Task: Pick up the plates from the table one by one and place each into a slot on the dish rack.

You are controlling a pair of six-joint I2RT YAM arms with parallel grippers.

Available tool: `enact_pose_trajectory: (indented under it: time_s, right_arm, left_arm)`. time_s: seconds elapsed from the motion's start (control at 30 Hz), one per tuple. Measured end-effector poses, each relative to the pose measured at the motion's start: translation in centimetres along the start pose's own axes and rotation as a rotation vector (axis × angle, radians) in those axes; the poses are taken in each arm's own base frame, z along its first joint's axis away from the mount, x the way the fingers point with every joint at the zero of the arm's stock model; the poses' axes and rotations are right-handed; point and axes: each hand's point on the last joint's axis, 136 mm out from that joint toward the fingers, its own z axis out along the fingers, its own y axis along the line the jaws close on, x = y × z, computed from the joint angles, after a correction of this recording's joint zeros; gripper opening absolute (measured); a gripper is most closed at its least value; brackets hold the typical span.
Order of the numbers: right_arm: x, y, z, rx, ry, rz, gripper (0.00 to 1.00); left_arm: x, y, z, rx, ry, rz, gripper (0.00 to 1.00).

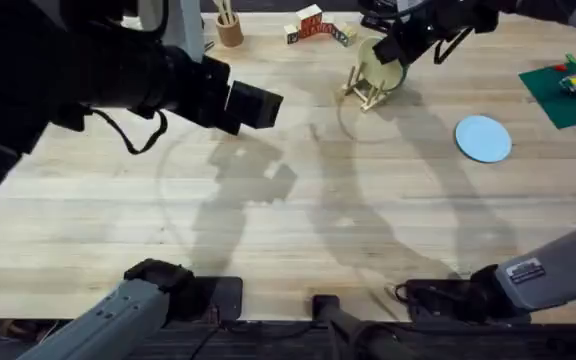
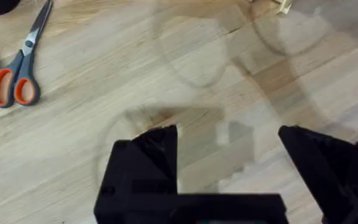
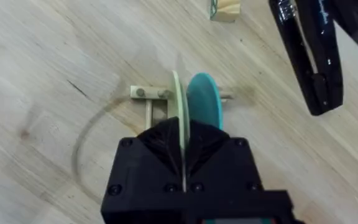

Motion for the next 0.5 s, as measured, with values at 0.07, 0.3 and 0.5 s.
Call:
enact_pose_trajectory:
  time_s: [0.07,0.3,0.5]
  right_arm:
    - [-0.01,-0.01,0.0,0.0,0.0,0.0,0.03]
    - [-0.01,-0.01,0.0,0.0,0.0,0.0,0.03]
    - [0.0,0.0,0.0,0.0,0.0,0.0,0.057]
  left_arm:
    - [0.01,-0.01,0.0,0.0,0.0,0.0,0.995]
    - [0.02,-0.01,0.0,0.0,0.001,0.0,0.995]
    - [0.09,-0.01,0.0,0.0,0.004,-0.001,0.995]
